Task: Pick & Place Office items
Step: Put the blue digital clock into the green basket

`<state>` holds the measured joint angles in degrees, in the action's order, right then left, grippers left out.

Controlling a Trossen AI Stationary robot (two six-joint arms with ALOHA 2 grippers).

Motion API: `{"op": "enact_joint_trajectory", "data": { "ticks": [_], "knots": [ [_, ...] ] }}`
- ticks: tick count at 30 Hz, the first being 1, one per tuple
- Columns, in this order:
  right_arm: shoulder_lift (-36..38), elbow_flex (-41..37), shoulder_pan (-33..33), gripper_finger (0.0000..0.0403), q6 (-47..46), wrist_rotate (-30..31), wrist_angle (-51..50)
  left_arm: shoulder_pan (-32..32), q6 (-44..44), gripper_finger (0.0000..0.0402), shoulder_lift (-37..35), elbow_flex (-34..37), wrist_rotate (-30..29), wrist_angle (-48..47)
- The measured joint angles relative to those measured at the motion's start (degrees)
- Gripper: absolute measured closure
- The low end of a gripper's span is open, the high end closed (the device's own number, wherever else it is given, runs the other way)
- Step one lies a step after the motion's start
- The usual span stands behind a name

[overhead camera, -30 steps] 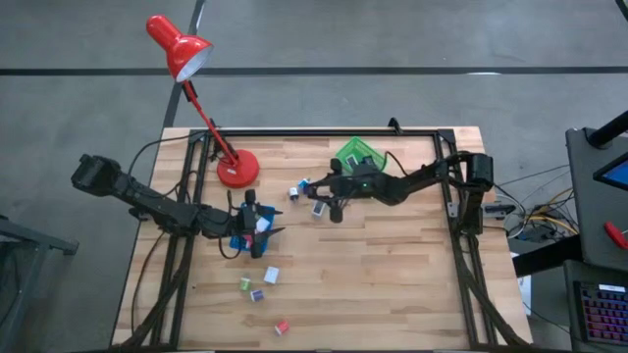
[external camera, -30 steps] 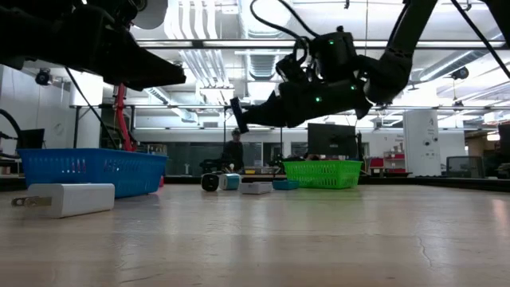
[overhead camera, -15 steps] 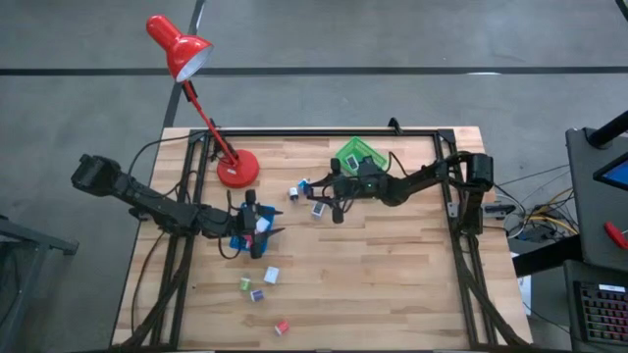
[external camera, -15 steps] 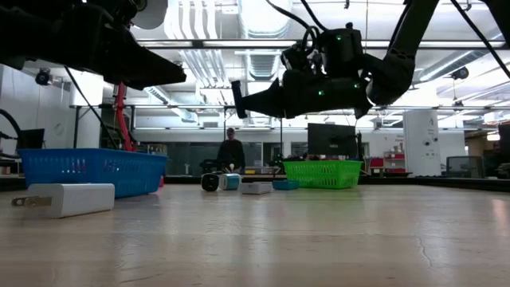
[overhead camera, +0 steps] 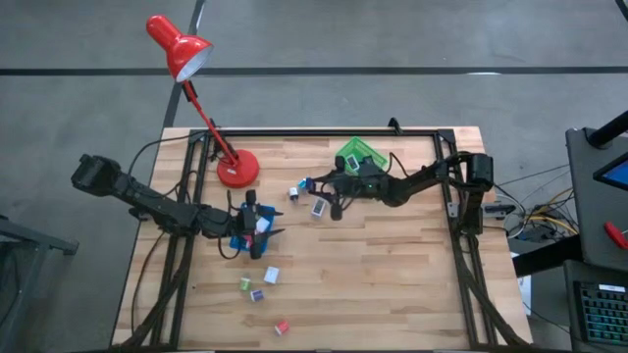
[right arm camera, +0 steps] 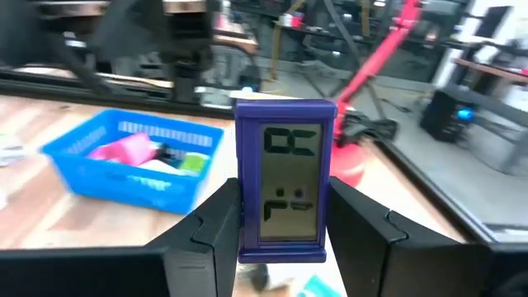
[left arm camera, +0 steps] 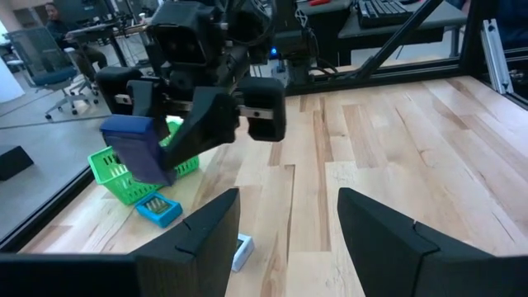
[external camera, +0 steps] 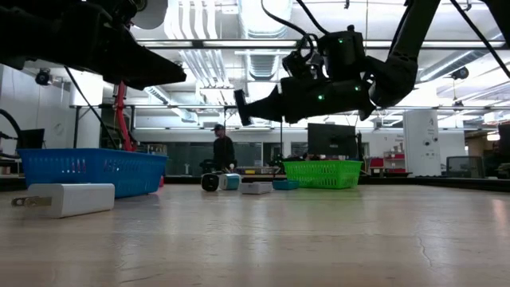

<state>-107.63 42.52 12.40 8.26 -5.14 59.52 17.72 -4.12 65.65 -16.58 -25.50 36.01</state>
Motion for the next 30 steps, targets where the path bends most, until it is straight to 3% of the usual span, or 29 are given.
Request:
{"op": "enact_joint_trajectory", "data": {
  "ticks": [9,16,30],
  "knots": [
    [0.0,0.0,0.0,0.0263,-1.2,12.2,0.9,0.0,0.0,0.0193,0.0,0.0,0.2,0.0],
    [0.0,-0.1,0.0,0.0263,-2.3,25.4,0.9,0.0,0.0,0.0193,0.0,0.0,0.2,0.0],
    [0.0,-1.7,0.0,0.0264,-3.8,44.1,0.8,0.0,0.0,0.0193,0.0,0.0,0.5,0.0]
  ]
}}
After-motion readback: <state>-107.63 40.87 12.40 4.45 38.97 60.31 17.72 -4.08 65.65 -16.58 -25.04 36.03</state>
